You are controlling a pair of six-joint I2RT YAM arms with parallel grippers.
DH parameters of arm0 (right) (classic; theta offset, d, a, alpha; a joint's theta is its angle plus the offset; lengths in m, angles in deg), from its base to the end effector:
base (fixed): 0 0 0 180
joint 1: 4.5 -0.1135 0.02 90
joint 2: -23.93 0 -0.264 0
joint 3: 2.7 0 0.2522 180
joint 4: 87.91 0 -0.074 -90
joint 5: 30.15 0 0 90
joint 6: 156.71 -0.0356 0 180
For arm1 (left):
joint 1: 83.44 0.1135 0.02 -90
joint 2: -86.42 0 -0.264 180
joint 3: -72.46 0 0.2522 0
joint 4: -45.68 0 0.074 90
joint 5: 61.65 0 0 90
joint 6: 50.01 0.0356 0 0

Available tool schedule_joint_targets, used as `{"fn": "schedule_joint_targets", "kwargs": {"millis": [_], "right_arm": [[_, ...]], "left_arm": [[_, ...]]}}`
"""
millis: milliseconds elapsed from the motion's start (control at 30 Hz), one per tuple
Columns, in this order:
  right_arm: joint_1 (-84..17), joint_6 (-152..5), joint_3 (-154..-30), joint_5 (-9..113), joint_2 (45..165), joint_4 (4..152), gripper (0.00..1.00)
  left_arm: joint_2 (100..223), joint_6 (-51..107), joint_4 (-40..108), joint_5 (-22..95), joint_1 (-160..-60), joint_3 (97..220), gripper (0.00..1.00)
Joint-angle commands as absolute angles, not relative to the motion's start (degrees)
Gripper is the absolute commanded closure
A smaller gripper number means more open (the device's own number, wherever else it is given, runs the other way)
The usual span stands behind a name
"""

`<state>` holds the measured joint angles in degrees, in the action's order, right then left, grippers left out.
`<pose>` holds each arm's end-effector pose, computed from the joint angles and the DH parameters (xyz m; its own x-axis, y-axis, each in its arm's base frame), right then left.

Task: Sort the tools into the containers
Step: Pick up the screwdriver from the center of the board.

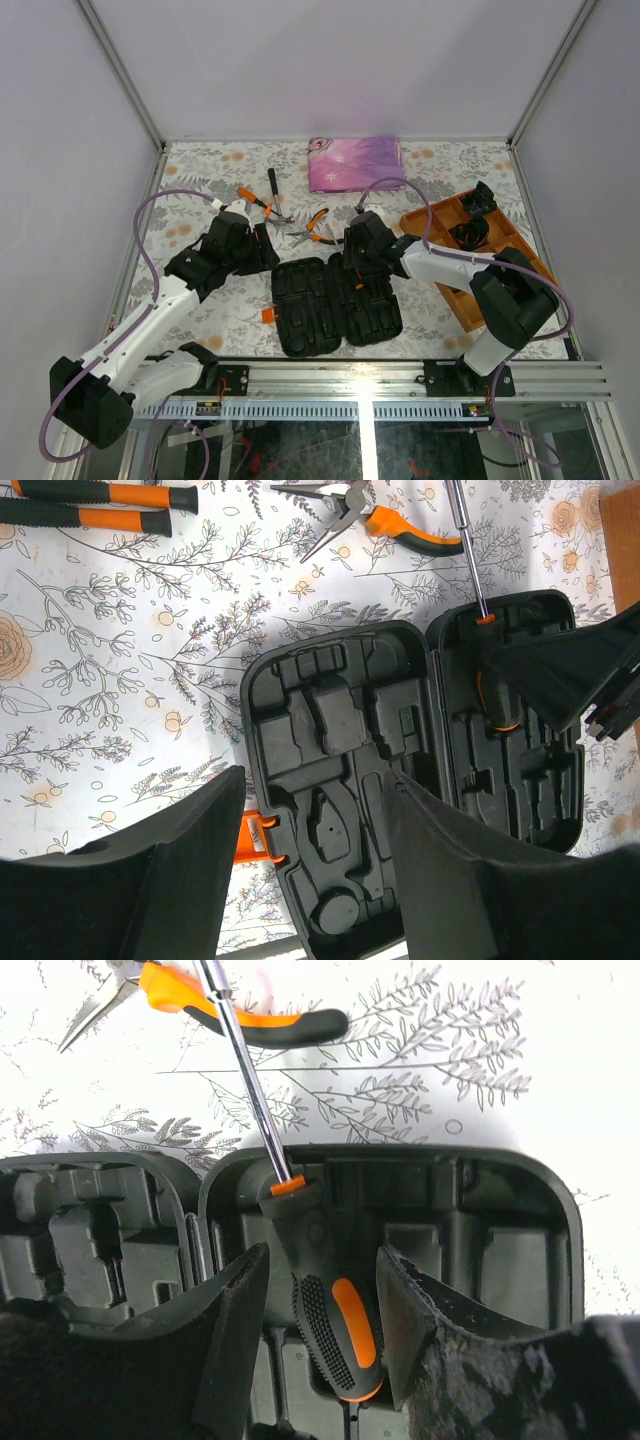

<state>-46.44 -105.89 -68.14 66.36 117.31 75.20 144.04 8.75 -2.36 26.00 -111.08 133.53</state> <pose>0.2526 0.2215 0.1818 -0.7882 0.1356 -0.6002 -0.1371 0.9122 0.3861 0.1853 -0.0954 0.2747 -0.7587 -0.1876 -0.6238 0.0517 0.9373 -0.3447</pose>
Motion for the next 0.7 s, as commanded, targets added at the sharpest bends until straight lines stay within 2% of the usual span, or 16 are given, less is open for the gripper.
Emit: {"fn": "schedule_joint_targets", "kwargs": {"millis": [0, 433, 667], "right_arm": [[-47.0, -96.7, -72.5, 65.9, 118.6, 76.5, 0.47], [-47.0, -93.0, -76.7, 64.1, 124.4, 73.5, 0.59], [-47.0, -92.6, -77.4, 66.3, 123.5, 71.6, 0.82]], "left_arm": [[144.3, 9.8, -1.0, 26.6, -110.9, 133.4, 0.43], [144.3, 9.8, -1.1, 26.4, -110.8, 133.4, 0.44], [144.4, 9.9, -1.0, 26.7, -110.9, 133.5, 0.43]]}}
